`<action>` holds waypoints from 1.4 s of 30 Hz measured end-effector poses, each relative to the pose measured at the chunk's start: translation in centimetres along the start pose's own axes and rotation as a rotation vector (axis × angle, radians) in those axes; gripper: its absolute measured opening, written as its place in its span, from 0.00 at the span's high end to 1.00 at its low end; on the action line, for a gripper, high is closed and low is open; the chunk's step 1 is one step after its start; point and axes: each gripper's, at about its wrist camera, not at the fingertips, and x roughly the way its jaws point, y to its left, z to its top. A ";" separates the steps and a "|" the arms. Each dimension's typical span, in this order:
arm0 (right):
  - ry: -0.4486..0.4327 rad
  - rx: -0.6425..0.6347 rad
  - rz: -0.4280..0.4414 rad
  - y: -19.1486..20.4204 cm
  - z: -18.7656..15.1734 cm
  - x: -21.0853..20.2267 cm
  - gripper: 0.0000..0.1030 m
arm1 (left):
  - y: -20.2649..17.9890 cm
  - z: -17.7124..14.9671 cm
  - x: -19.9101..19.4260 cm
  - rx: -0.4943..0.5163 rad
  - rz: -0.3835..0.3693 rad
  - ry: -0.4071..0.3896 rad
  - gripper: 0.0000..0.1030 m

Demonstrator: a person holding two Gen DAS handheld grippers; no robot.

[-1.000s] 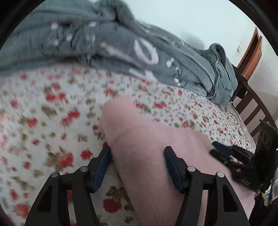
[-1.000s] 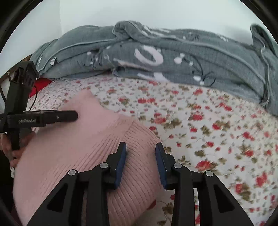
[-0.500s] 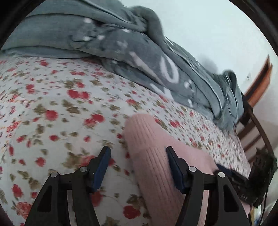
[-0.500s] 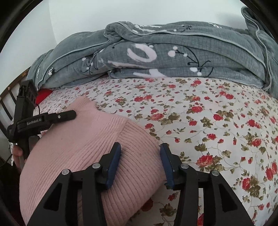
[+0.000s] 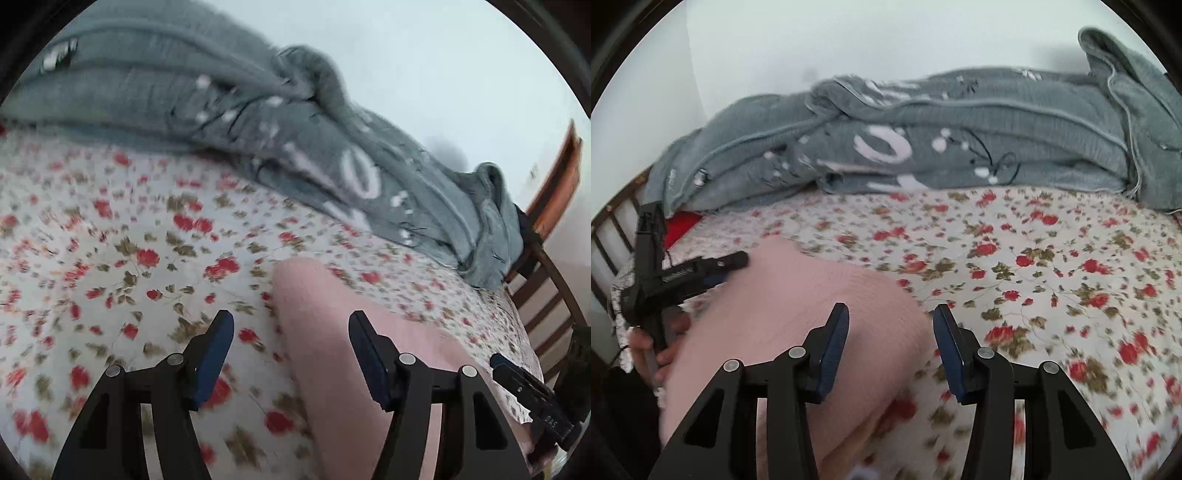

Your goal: Fold small clothes

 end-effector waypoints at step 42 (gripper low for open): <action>-0.006 -0.143 -0.182 5.4 -10.3 -11.9 0.56 | -12.5 -15.1 -13.8 0.358 0.245 0.032 0.42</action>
